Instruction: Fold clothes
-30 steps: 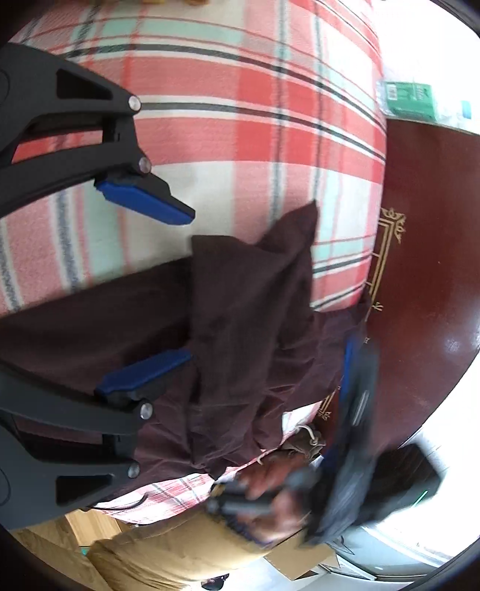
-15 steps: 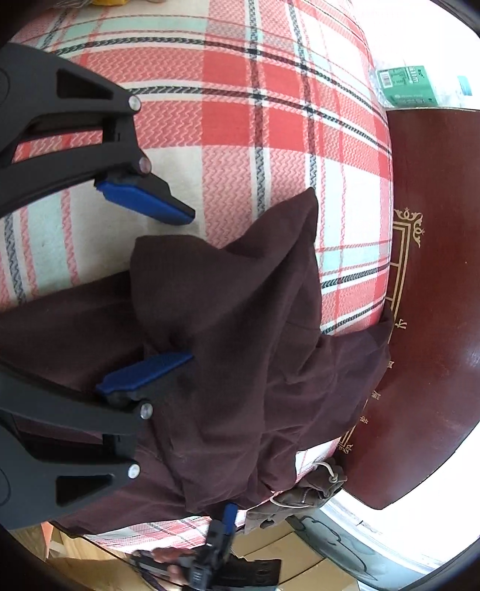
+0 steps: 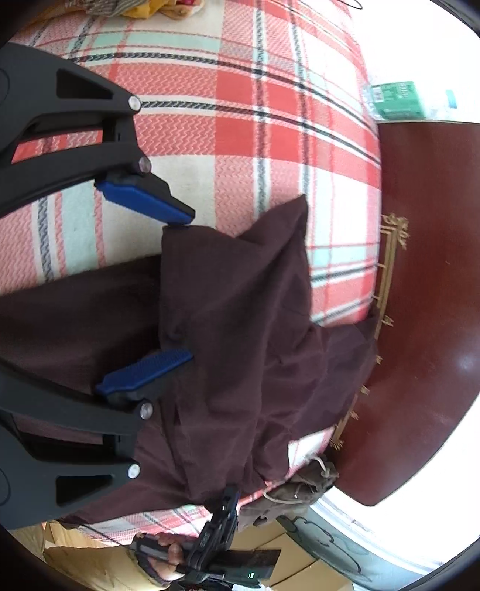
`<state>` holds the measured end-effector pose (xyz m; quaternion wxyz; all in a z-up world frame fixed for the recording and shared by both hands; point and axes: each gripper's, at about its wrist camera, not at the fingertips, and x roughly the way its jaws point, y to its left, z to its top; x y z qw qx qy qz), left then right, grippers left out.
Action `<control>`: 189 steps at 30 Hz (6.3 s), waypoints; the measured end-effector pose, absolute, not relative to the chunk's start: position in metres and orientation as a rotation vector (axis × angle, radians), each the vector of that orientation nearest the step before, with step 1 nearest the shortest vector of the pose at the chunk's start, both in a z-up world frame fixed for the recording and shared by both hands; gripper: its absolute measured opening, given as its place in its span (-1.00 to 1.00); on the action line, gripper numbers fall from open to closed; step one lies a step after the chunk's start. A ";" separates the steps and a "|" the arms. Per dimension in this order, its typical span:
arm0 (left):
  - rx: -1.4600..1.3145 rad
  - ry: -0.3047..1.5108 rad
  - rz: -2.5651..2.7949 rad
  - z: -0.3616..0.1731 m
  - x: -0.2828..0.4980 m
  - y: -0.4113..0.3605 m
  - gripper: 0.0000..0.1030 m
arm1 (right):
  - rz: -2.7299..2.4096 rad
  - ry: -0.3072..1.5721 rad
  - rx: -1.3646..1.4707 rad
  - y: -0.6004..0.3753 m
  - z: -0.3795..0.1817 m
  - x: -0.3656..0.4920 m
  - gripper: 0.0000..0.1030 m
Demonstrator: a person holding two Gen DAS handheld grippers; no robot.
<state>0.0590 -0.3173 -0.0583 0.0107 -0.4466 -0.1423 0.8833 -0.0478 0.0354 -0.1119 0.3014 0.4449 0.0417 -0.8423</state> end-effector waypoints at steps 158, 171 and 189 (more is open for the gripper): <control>-1.391 -0.725 2.408 -0.082 -0.228 -0.329 -0.87 | -1.995 -0.362 1.350 -0.045 -0.142 -0.298 -0.88; -1.070 -0.645 2.334 -0.007 -0.156 -0.328 -0.87 | -1.955 -0.225 0.978 -0.016 -0.054 -0.221 -0.90; -1.126 -0.290 2.372 -0.020 -0.010 -0.271 -0.87 | -2.056 0.223 0.826 0.012 -0.047 -0.028 -0.83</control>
